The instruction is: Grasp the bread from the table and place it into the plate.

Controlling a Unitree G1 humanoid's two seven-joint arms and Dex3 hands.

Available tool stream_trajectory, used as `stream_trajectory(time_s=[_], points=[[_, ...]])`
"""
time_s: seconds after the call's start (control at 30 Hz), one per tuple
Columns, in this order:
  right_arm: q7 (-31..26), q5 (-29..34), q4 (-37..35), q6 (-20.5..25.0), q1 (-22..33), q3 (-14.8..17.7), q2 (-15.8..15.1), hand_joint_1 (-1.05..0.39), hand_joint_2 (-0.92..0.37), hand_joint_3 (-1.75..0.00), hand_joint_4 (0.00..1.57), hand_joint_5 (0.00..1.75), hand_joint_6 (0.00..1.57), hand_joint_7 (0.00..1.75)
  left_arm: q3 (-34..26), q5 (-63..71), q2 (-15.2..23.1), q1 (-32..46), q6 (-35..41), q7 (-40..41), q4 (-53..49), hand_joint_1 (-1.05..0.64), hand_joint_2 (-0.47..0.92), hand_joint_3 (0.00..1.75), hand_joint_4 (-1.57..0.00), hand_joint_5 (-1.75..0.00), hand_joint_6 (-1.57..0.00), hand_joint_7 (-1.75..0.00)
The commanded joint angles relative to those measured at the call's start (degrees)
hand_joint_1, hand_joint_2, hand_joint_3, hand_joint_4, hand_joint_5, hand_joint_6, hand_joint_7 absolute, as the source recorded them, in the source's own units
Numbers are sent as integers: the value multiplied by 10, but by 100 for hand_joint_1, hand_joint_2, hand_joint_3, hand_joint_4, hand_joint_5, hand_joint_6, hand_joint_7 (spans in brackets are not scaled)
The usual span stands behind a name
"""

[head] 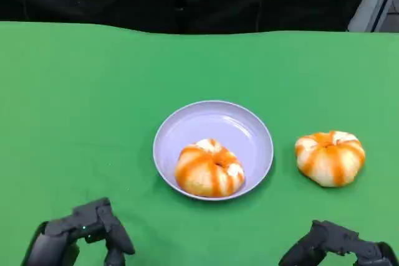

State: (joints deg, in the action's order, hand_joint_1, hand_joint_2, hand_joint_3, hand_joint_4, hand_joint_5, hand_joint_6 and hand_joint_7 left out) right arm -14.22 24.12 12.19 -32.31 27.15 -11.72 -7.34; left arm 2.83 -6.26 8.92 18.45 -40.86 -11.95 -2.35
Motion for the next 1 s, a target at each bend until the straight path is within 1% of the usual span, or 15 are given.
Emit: stream_trajectory(time_s=[0.03, 0.17, 0.33, 0.43, 0.67, 1.0], points=[[2, -9, -9, -14, -13, 8, 4, -7, -32, -127, 77, 153, 84, 115, -5, -9, -7, -14, 24, -3, -3, 3, 38, 138, -85, -173, -82, -152], [11, -24, -22, -5, -37, 16, 8, -2, -32, -128, 77, 150, 83, 115, -17, 5, -11, -36, 18, 4, -29, 4, 39, 137, -83, -173, -80, -151], [19, -38, -26, 6, -53, 20, 20, 0, -33, -126, 77, 150, 82, 114, -31, 11, -17, -46, 22, 12, -32, 3, 38, 136, -80, -175, -77, -155], [19, -39, -22, 10, -52, 25, 27, 0, -36, -123, 77, 150, 82, 113, -37, 16, -19, -48, 22, 15, -32, 2, 36, 139, -79, -175, -76, -157], [25, -49, -20, 11, -48, 31, 34, 1, -36, -127, 75, 152, 81, 115, -39, 14, -21, -43, 26, 8, -27, 2, 35, 140, -81, -175, -77, -158], [24, -47, -23, 8, -44, 35, 34, -1, -38, -125, 74, 153, 78, 117, -41, 15, -22, -40, 22, 8, -31, 1, 38, 134, -82, -174, -78, -156]])
